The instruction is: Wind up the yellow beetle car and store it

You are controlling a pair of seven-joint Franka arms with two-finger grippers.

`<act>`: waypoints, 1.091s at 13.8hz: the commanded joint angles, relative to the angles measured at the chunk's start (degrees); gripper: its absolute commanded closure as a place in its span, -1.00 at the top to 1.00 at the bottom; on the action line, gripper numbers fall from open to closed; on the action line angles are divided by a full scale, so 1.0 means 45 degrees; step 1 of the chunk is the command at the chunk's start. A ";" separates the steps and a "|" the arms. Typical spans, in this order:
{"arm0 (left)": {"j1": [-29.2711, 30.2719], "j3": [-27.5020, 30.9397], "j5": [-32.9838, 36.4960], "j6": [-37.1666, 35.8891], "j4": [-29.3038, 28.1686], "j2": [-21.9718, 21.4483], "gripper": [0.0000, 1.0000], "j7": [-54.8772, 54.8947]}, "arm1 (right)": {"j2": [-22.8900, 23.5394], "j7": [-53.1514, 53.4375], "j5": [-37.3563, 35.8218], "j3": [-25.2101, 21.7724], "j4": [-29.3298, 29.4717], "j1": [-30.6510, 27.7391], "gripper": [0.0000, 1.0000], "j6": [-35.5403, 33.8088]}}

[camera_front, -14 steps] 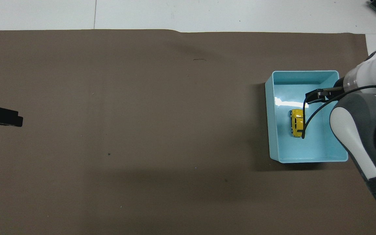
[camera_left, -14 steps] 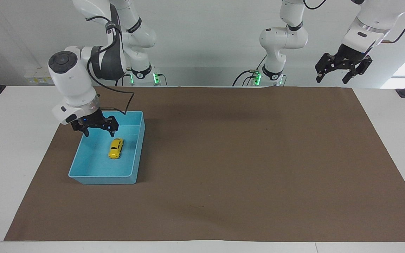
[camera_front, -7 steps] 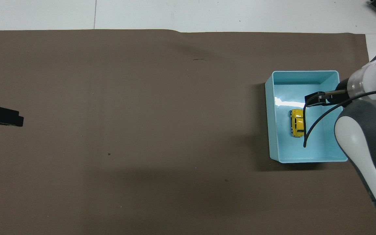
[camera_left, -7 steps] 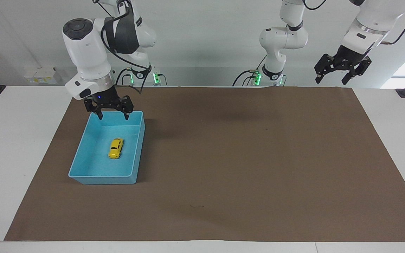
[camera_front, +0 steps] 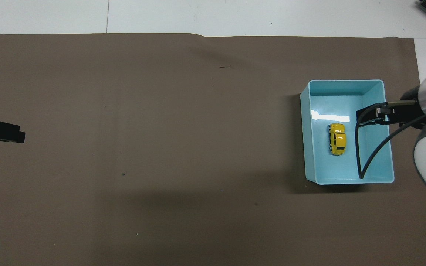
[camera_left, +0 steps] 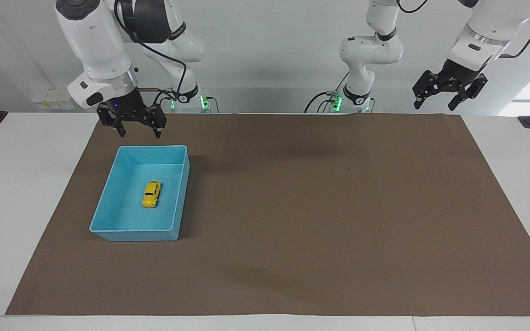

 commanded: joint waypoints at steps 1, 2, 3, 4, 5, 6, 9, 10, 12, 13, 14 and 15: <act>0.0151 -0.0059 -0.0109 -0.0174 0.0104 0.0008 1.00 0.0088 | 0.0070 -0.0352 0.0370 0.0036 0.0357 -0.0280 1.00 -0.0370; 0.0150 -0.0059 -0.0109 -0.0174 0.0104 0.0008 1.00 0.0088 | 0.0012 -0.0313 0.0351 0.0036 0.0278 -0.0261 1.00 -0.0350; 0.0150 -0.0059 -0.0109 -0.0174 0.0104 0.0008 1.00 0.0088 | -0.0028 -0.0274 0.0370 0.0074 0.0239 -0.0203 1.00 -0.0408; 0.0170 -0.0059 -0.0109 -0.0174 0.0104 0.0008 1.00 0.0088 | -0.0028 -0.0254 0.0370 0.0094 0.0239 -0.0202 1.00 -0.0447; 0.0170 -0.0059 -0.0109 -0.0174 0.0104 0.0008 1.00 0.0088 | -0.0028 -0.0235 0.0660 0.0075 0.0239 -0.0260 1.00 -0.0486; 0.0170 -0.0059 -0.0109 -0.0174 0.0104 0.0008 1.00 0.0088 | -0.0028 -0.0215 0.1069 0.0017 0.0239 -0.0280 1.00 -0.0525; 0.0150 -0.0059 -0.0109 -0.0174 0.0104 0.0008 1.00 0.0088 | -0.0008 -0.0196 0.1132 0.0016 0.0297 -0.0280 1.00 -0.0799; 0.0150 -0.0059 -0.0109 -0.0174 0.0104 0.0008 1.00 0.0088 | -0.0028 -0.0196 0.1113 -0.0003 0.0297 -0.0300 1.00 -0.0818; 0.0170 -0.0059 -0.0109 -0.0174 0.0104 0.0008 1.00 0.0088 | -0.0028 -0.0196 0.0938 0.0016 0.0297 -0.0280 1.00 -0.0722; 0.0170 -0.0059 -0.0109 -0.0174 0.0104 0.0008 1.00 0.0088 | -0.0028 -0.0215 0.0898 0.0016 0.0278 -0.0261 1.00 -0.0682; 0.0151 -0.0059 -0.0109 -0.0174 0.0104 0.0008 1.00 0.0088 | -0.0028 -0.0235 0.0878 -0.0003 0.0258 -0.0261 1.00 -0.0643; 0.0150 -0.0059 -0.0109 -0.0174 0.0104 0.0008 1.00 0.0088 | -0.0067 -0.0215 0.0917 0.0016 0.0219 -0.0261 1.00 -0.0623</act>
